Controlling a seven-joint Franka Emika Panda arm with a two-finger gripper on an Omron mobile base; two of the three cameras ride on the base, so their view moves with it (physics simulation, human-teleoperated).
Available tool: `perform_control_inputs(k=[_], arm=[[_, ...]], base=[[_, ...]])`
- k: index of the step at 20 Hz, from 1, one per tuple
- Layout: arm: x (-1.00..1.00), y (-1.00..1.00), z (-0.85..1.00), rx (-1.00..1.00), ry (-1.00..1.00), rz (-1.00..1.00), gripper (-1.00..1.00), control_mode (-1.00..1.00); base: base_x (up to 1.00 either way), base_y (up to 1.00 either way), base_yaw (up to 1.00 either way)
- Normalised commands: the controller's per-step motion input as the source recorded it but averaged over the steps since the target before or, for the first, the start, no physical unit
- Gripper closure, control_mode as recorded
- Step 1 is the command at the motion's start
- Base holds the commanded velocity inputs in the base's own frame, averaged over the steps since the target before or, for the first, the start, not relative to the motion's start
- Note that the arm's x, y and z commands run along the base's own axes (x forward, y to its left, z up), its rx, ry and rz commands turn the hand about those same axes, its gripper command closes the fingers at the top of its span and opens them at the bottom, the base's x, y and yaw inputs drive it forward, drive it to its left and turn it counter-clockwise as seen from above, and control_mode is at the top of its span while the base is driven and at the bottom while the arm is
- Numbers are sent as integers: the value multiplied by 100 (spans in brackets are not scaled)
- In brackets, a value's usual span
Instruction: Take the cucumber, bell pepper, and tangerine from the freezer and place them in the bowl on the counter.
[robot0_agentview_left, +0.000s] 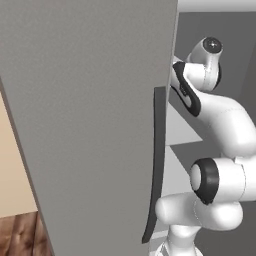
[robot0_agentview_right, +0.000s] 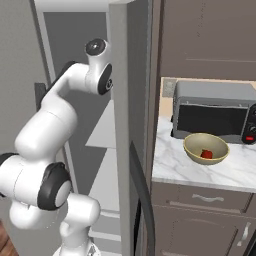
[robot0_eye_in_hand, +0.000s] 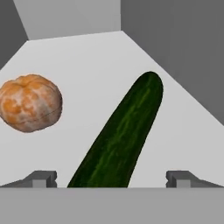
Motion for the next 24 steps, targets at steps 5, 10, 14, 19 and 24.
perform_control_inputs(k=[5,10,14,19,24], arm=[[16,0,-13,0,0,0,-100,-100],[10,0,-22,0,0,0,-100,-100],[2,0,-27,0,0,0,100,-100],[0,0,-15,0,0,0,100,-100],[0,-4,-11,0,0,0,100,-100]], base=[[0,0,0],[0,0,0],[0,0,0],[0,0,0],[0,0,0]])
